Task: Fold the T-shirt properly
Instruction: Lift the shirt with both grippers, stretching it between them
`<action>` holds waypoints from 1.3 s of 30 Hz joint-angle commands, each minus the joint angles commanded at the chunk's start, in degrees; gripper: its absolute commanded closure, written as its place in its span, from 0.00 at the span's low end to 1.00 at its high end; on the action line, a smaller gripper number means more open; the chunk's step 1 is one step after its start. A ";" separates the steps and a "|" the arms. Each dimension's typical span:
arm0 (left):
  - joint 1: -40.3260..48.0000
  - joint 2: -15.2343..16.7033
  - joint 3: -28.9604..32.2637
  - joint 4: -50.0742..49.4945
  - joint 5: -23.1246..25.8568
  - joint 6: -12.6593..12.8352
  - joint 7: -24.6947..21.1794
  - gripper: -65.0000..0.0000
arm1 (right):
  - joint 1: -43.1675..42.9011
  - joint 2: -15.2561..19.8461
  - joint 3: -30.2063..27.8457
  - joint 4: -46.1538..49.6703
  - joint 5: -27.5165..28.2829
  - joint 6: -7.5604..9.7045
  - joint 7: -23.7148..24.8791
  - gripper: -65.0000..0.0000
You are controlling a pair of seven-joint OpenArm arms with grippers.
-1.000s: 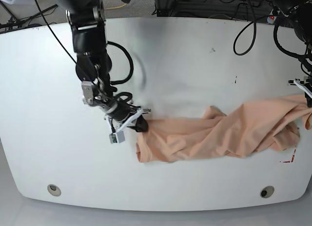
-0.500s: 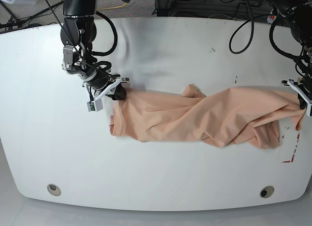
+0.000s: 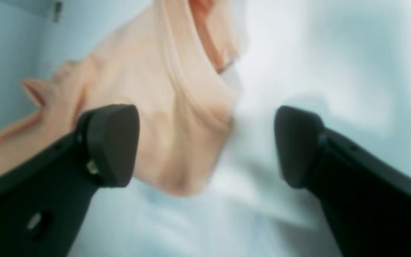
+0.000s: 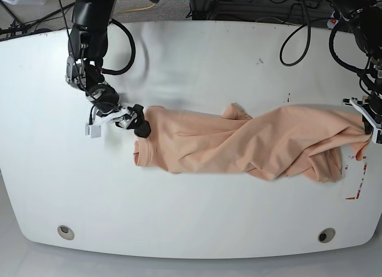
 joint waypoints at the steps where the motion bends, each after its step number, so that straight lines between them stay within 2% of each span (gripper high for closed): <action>1: 0.00 0.00 0.00 0.00 0.00 0.00 0.00 0.99 | 0.44 0.18 -0.97 -0.97 0.79 1.58 0.00 0.11; 2: 0.00 0.00 0.00 -0.09 0.00 0.00 0.00 0.99 | 0.79 0.35 -1.67 -1.49 1.23 2.64 0.00 0.11; 4: 0.00 0.00 0.09 -0.09 0.00 0.09 0.00 0.99 | 1.05 0.18 -2.81 -1.49 1.32 3.08 0.00 0.11; 10: 0.00 0.00 0.09 -0.09 0.00 0.26 0.00 0.99 | 1.14 -1.32 -4.57 -1.41 1.05 2.99 0.35 0.12; 11: 0.00 0.00 0.09 -0.09 0.00 0.26 0.00 0.99 | 1.14 -1.58 -4.57 -1.41 0.97 2.99 0.44 0.15; 15: 0.00 0.00 0.09 -0.09 0.00 0.35 0.00 0.99 | 2.29 -1.67 -4.57 -1.76 0.62 2.99 0.53 0.42; 20: 0.00 0.00 0.18 -0.18 0.00 0.35 0.00 0.99 | 2.90 -1.85 -4.57 -1.23 -4.84 2.99 0.53 0.98; 21: 0.00 0.00 0.18 -0.18 0.00 0.35 0.00 0.99 | 3.08 -1.85 -4.48 -0.97 -5.10 2.99 0.53 1.00; 26: -1.49 0.00 4.40 0.09 0.00 0.26 -1.23 0.99 | 0.62 -1.49 -4.40 5.71 -5.63 2.55 1.76 1.00; 28: -1.49 0.00 5.19 0.09 0.00 0.35 -2.55 0.99 | -1.05 -0.79 -4.40 9.32 -5.63 0.53 1.76 1.00; 29: -1.58 0.00 5.98 0.09 0.00 0.35 -3.34 0.99 | -2.29 0.18 -4.40 12.13 -5.63 -1.23 1.85 1.00; 31: -1.67 0.00 7.65 0.18 0.00 0.44 -4.04 0.99 | -4.92 1.58 -4.40 16.35 -5.63 -3.69 1.93 1.00; 36: -2.29 0.09 10.02 0.18 0.00 0.79 -4.13 0.99 | -9.58 5.19 -3.87 22.68 -7.82 -6.59 2.11 1.00; 39: -3.96 1.58 12.31 0.18 0.00 3.25 -4.13 0.99 | -10.37 5.54 0.62 24.18 -9.76 -7.12 2.11 1.00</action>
